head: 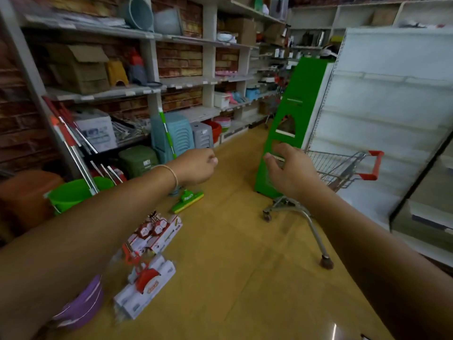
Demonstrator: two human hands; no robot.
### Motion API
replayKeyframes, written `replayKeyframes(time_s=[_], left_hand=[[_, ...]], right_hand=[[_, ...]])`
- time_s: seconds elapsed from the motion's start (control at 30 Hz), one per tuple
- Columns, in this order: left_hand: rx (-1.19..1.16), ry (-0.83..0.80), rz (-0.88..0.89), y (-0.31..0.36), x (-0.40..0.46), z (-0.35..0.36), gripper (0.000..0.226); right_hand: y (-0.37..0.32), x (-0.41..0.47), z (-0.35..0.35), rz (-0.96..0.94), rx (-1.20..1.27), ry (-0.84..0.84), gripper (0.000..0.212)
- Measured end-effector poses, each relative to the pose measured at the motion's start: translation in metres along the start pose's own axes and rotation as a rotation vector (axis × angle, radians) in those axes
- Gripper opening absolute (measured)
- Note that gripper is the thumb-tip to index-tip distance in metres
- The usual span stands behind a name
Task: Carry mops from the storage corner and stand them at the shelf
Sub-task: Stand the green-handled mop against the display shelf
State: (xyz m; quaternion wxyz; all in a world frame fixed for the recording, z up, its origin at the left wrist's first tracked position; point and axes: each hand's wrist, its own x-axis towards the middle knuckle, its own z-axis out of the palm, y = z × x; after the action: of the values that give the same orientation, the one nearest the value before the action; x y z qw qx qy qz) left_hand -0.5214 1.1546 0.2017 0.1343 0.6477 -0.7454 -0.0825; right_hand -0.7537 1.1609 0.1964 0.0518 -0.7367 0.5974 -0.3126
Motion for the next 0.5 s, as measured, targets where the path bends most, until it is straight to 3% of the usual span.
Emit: replayKeyframes(time_s=[0.23,0.5], left_hand=[[-0.097,0.072,-0.010,-0.041,0.052,0.010,0.032],[-0.077,0.078,0.006,-0.055,0.145,0.033,0.035]], right_hand=[[-0.006,0.053,0.038,-0.001,-0.023,-0.060,0.053],[0.034,0.145,0.088,0.019,-0.004,-0.114,0.058]])
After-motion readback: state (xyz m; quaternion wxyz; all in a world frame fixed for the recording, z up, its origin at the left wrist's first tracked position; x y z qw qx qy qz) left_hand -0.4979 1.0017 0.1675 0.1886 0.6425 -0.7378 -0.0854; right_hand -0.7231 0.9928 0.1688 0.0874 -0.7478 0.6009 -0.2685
